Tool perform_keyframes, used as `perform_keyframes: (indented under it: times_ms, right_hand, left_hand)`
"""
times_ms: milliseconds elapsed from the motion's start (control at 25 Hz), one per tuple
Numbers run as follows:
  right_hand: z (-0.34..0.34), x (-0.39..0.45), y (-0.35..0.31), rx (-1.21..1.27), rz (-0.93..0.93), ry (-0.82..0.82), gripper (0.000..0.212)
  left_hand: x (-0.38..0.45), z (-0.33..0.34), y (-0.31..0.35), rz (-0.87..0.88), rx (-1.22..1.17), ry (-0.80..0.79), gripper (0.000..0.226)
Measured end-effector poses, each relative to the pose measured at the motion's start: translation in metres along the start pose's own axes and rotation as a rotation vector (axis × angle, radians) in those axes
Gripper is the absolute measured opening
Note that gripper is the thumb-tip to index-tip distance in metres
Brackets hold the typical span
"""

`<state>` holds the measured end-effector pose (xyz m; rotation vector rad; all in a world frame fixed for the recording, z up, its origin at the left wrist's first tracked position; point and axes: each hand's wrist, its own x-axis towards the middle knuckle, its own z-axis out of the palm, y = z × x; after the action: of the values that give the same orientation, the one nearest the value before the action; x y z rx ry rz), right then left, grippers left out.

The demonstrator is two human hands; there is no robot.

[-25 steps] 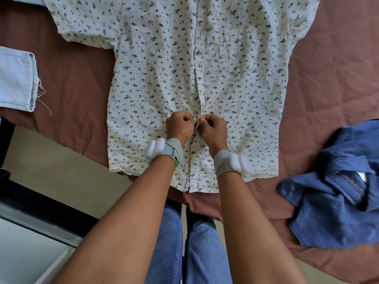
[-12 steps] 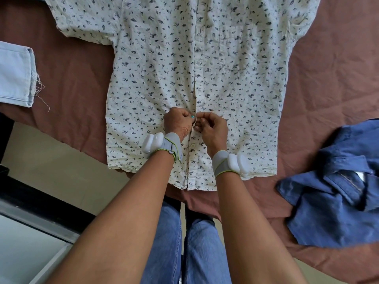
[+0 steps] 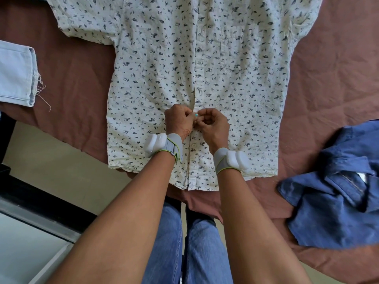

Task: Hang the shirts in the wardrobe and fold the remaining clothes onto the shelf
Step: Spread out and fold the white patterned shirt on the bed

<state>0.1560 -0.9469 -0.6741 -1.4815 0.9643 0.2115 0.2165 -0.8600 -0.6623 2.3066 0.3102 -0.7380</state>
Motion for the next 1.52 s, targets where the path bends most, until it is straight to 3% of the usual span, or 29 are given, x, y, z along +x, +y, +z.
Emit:
perform_keyframes:
  times_ms: [200,360,480,560,640,720,800,880,960,1120,1320,1520]
  right_hand:
    - [-0.005,0.004,0.000,0.008,0.024,-0.052,0.019]
    - [-0.002,0.006,-0.001,-0.205,-0.083,-0.062,0.018]
    - [0.005,0.007,-0.001,-0.487,-0.235,-0.070,0.024]
    - [0.008,0.004,-0.001,-0.531,-0.285,-0.090,0.028]
    - [0.006,0.005,-0.006,-0.469,-0.324,-0.013,0.030]
    - [0.008,0.011,-0.013,-0.444,-0.373,0.125,0.024]
    - [0.018,0.023,-0.024,-0.498,-0.412,0.179,0.027]
    - [0.029,0.039,-0.034,-0.714,-0.345,0.161,0.034]
    - [0.028,0.050,-0.037,-0.855,-0.254,0.224,0.025]
    - [0.014,0.048,-0.037,-0.427,-0.212,0.387,0.014]
    - [0.015,0.047,-0.030,-0.360,-0.202,0.276,0.012]
    - [0.017,0.045,-0.039,-0.307,-0.202,0.292,0.010]
  left_hand:
    - [-0.001,0.006,-0.004,-0.027,-0.078,0.062,0.023]
    - [-0.001,0.007,-0.001,-0.054,-0.122,0.004,0.033]
    - [0.000,0.002,0.003,-0.004,-0.020,-0.045,0.030]
    - [-0.001,-0.002,0.006,0.052,0.169,-0.012,0.027]
    - [0.004,-0.008,0.008,0.144,0.259,0.095,0.029]
    - [0.014,-0.014,0.013,0.275,0.170,0.161,0.034]
    - [0.031,-0.017,0.019,0.326,0.058,0.076,0.038]
    - [0.046,-0.017,0.026,0.262,0.030,-0.026,0.034]
    - [0.051,-0.014,0.028,0.211,0.025,-0.021,0.029]
    - [0.047,-0.003,0.034,0.220,0.121,0.023,0.021]
    - [0.048,0.006,0.043,0.207,0.286,0.002,0.019]
    - [0.055,0.006,0.037,-0.004,-0.047,-0.035,0.005]
